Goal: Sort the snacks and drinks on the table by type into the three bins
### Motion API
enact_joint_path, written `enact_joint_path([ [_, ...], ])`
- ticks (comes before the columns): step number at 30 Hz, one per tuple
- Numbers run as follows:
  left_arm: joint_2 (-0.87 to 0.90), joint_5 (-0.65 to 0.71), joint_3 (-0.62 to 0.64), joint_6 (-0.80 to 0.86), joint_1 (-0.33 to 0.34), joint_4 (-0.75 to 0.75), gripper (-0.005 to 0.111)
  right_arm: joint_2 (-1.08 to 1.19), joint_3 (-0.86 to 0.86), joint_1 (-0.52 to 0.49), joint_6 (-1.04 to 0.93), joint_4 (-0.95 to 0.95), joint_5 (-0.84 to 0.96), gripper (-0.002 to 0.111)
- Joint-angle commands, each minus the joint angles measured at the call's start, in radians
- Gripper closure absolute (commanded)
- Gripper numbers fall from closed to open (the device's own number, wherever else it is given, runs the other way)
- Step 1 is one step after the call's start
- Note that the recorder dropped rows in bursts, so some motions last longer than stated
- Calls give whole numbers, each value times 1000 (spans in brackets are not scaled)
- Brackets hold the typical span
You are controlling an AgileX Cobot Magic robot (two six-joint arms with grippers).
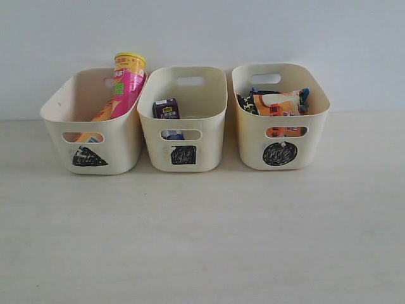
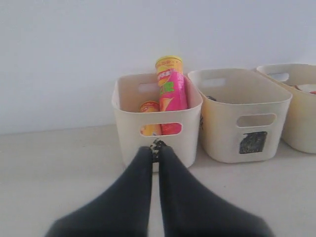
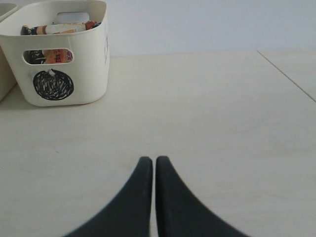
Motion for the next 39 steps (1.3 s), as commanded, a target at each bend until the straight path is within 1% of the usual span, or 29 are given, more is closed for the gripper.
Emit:
enact_joint_path([
  [1, -69, -13, 49, 2, 81, -1, 102, -4, 5, 0, 0, -2, -6, 108],
  [4, -108, -13, 82, 2, 113, -1, 102, -4, 5, 0, 0, -2, -6, 108],
  [9, -126, -15, 110, 2, 113, -1, 102, -4, 5, 0, 0, -2, -6, 108],
  [17, -143, -15, 117, -13, 113, -13, 102, -4, 5, 0, 0, -2, -6, 108],
  [19, -183, 16, 117, -36, 113, -13, 102, -4, 5, 0, 0, -2, -6, 108],
  [25, -183, 60, 117, -36, 113, -10, 102, -4, 5, 0, 0, -2, -6, 108],
  [29, -183, 131, 117, -36, 113, -10, 102, -4, 5, 0, 0, -2, -6, 108],
  [35, -183, 191, 117, -36, 113, -5, 102, -4, 5, 0, 0, -2, -6, 108],
  [39, -183, 191, 117, -45, 113, -5, 102, -4, 5, 0, 0, -2, -6, 108],
])
